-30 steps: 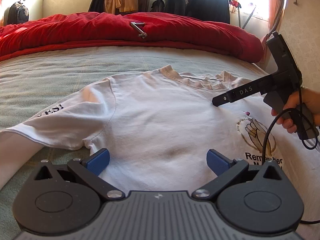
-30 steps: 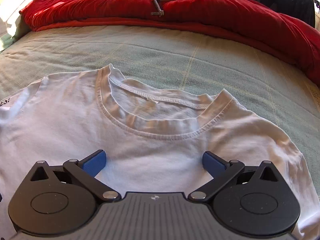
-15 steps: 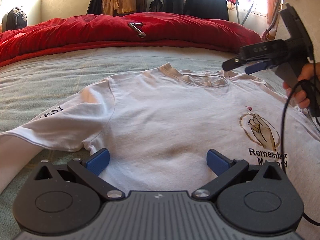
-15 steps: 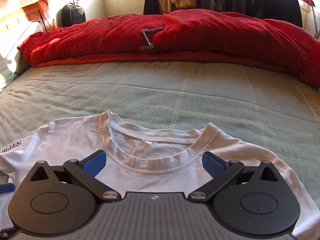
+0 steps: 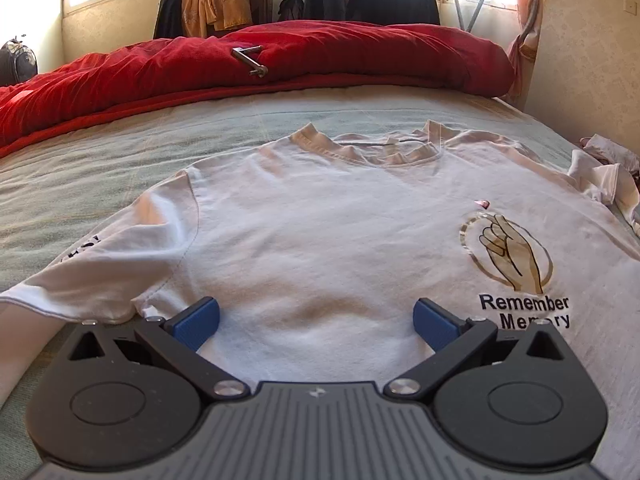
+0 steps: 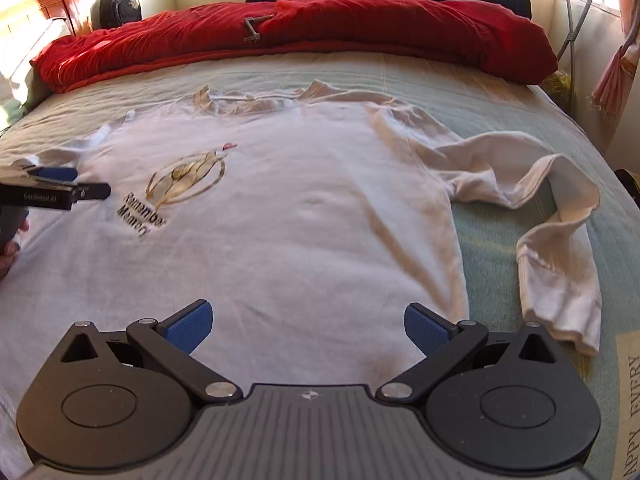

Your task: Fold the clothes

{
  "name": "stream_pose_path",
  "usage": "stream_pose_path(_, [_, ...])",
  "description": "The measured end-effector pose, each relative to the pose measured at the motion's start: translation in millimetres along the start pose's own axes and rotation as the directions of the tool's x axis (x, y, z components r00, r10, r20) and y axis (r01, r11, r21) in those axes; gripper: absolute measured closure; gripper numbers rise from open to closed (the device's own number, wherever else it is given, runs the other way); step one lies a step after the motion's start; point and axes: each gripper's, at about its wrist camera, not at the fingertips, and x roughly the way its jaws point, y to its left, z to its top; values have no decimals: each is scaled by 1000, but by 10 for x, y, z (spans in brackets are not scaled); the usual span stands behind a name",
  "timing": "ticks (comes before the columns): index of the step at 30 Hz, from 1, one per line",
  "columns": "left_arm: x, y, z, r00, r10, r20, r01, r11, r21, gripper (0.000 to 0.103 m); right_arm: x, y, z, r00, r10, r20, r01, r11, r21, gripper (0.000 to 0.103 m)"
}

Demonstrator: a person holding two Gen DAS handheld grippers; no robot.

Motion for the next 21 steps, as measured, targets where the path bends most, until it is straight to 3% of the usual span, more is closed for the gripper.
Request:
stream_pose_path(3, [-265,-185,18,1000,-1,-26,2,999,44,1,73,60,-118,999,-15,51,17,999,-34,0])
stream_pose_path(6, [-648,-434,-69,1000,-31,3,31,995,98,1,145,-31,-73,998,7,60,-10,999,47,0])
stream_pose_path(11, [-909,-827,-447,998,-64,-28,68,989,134,1,190,-23,-111,997,-6,80,1,998,61,0])
stream_pose_path(13, [-878,-903,-618,996,-61,-67,68,991,113,1,190,-29,-117,996,-4,84,-1,998,66,0])
stream_pose_path(21, [-1078,-897,-1004,999,-17,-34,16,999,-28,1,86,0,-189,997,-7,77,3,999,46,0])
